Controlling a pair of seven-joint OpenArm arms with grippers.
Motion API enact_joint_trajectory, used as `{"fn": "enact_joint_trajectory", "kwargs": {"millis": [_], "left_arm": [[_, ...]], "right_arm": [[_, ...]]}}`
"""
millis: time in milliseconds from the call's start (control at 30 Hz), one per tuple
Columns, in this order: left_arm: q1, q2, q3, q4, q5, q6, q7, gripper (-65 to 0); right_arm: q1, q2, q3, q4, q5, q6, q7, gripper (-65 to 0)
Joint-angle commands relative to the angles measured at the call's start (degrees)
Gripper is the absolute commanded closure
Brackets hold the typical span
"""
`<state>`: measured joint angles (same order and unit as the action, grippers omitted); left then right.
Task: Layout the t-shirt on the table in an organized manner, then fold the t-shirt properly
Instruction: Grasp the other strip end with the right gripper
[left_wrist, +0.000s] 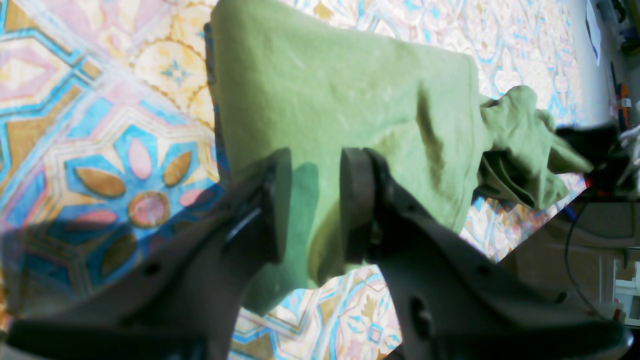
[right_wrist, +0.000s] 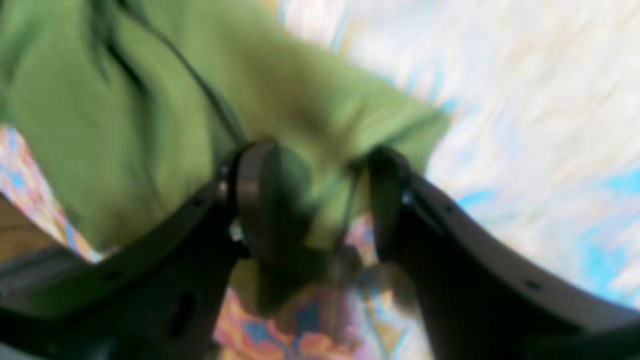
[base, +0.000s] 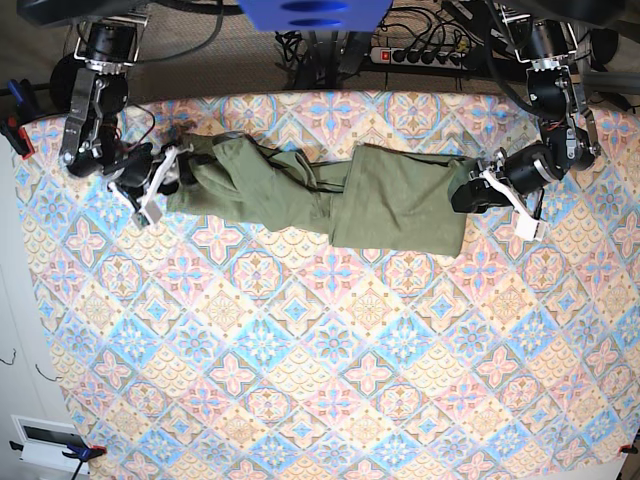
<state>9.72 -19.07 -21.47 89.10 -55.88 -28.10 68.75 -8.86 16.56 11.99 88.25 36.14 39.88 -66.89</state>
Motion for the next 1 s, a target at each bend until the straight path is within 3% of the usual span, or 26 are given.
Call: {"fn": "enact_joint_trajectory", "kwargs": {"millis": [0,267,400,600,967], "left_arm": [[-0.5,-0.8,-0.3,0.9,-1.3,-0.3,-1.0,-15.0],[-0.4,-0.8,-0.3,0.9,-1.3,-0.3,-1.0,-15.0],[-0.6,-0.8,0.9,0.9,-1.3,-0.3,-1.1,-15.0],[-0.5,-0.8,4.4,0.9,-1.3,-0.3,-3.7,-14.9],[-0.5,-0.8,4.7,0.9,-1.6,-0.3,-4.2,-14.9]], "right_arm": [[0.9,0.9,-0.3,-0.4,-0.1,0.1,-0.7,-27.9],[0.7,0.9,-0.6,-6.4,-0.1,0.1,-0.9,-27.9],[0.7,0.9,-1.7,-6.0,-0.1,0.1,-3.9,-27.9],[0.8,0.9,-6.8,-5.5,6.7,0.1,-4.4,-27.9],[2.6,0.8,-9.2,-6.0,6.9,0.1,-4.2,-25.7]]}}
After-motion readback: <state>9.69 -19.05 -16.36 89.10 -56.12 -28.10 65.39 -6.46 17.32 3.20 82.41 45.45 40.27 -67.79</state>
